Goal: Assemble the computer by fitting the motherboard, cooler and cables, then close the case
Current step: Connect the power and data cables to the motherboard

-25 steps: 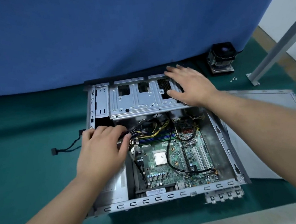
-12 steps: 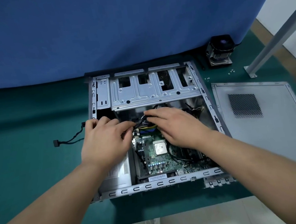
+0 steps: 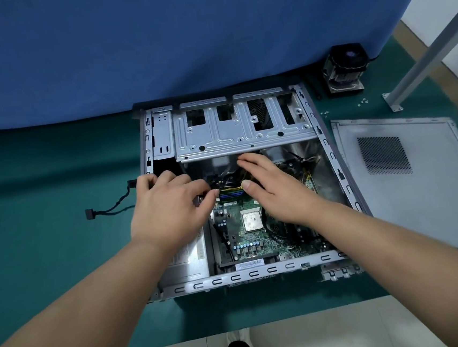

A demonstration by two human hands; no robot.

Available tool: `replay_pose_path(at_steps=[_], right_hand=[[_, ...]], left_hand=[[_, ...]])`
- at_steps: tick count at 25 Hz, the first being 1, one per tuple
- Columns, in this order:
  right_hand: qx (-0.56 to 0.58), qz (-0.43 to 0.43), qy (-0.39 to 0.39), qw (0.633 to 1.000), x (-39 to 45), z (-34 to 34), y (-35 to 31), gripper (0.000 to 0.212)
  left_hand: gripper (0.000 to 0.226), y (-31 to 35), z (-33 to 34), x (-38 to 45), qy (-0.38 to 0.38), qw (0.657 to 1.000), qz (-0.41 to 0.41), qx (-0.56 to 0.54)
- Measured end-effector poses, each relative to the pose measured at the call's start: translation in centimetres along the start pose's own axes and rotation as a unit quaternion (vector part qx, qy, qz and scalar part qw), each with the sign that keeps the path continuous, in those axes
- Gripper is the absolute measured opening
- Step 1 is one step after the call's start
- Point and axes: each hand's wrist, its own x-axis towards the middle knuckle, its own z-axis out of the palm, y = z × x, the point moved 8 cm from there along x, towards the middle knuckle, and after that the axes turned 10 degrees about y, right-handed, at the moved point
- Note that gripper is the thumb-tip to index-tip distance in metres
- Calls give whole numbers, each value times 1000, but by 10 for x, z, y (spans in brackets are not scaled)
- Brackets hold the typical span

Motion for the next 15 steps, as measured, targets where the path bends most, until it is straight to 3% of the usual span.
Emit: replay_pose_path(at_steps=[4, 8, 12, 15], right_hand=[[59, 65, -34, 996, 13, 16, -5, 65], [78, 74, -43, 993, 32, 36, -18, 66], [-64, 169, -18, 983, 48, 35, 10, 73], [-121, 213, -63, 968, 44, 37, 35, 82]], left_hand=[[55, 2, 0, 1, 3, 1000, 13, 9], [59, 2, 3, 0, 6, 1000, 22, 14], [59, 2, 4, 0, 8, 1000, 23, 13], [56, 1, 5, 0, 7, 1000, 21, 13]])
